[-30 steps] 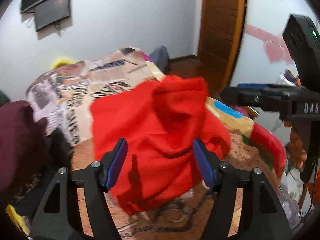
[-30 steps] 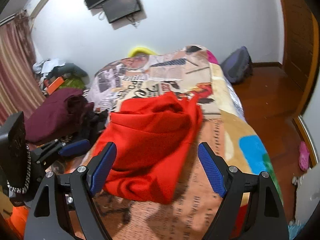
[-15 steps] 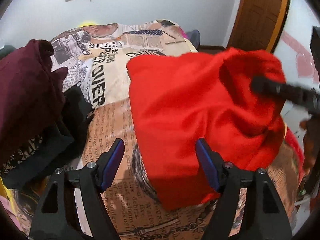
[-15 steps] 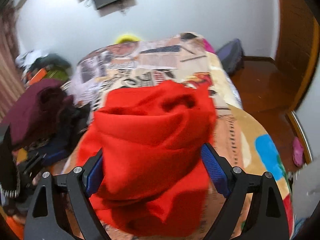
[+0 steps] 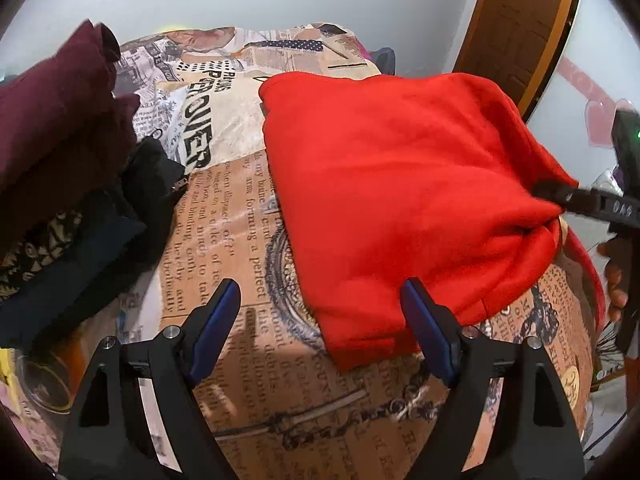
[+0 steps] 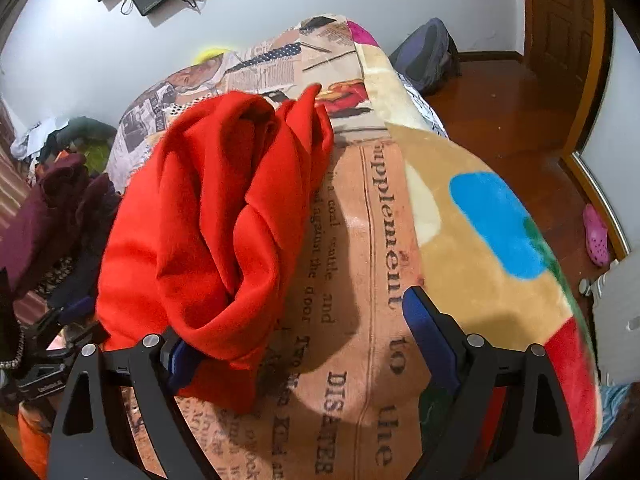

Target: Fold large clothes

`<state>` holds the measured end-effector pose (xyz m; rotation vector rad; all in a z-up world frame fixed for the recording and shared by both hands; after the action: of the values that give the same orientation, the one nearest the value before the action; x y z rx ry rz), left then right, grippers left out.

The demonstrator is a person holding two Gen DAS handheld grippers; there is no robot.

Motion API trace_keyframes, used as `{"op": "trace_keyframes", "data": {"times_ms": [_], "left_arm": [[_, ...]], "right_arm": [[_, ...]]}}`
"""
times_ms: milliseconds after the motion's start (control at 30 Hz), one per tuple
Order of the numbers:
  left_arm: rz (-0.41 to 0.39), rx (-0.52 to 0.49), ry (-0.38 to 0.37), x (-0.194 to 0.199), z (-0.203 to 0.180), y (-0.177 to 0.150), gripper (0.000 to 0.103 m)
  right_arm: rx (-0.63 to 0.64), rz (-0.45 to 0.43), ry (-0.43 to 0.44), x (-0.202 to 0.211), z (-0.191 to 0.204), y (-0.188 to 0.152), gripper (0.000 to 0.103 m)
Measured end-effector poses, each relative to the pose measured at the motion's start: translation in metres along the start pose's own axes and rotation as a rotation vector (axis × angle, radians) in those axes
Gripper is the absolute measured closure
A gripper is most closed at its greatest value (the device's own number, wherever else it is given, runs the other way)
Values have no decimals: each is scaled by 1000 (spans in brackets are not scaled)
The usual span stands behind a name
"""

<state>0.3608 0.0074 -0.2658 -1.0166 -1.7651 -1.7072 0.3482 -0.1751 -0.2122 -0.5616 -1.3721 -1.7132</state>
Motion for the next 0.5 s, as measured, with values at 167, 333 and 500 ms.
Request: {"op": "trace_keyframes", "data": {"times_ms": [167, 333, 500], "left_arm": [[-43, -43, 82, 17, 6, 13, 21], [-69, 23, 96, 19, 20, 37, 21], [-40, 97, 40, -1, 23, 50, 21]], "right_arm": [[37, -65, 26, 25, 19, 18, 13], [45, -93, 123, 28, 48, 30, 13], [42, -79, 131, 5, 60, 38, 13]]}}
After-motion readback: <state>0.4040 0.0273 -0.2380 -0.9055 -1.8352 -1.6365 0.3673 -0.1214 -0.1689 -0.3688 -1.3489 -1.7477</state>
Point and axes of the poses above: each gripper's, at about its wrist camera, not at the fingertips, and x roughly against the way its jaws point, z to its left, y to its top, the point moved 9 cm from there along -x, roughly the way its jaws point, and after that the axes turned 3 degrees about -z, right-handed, at the moved point
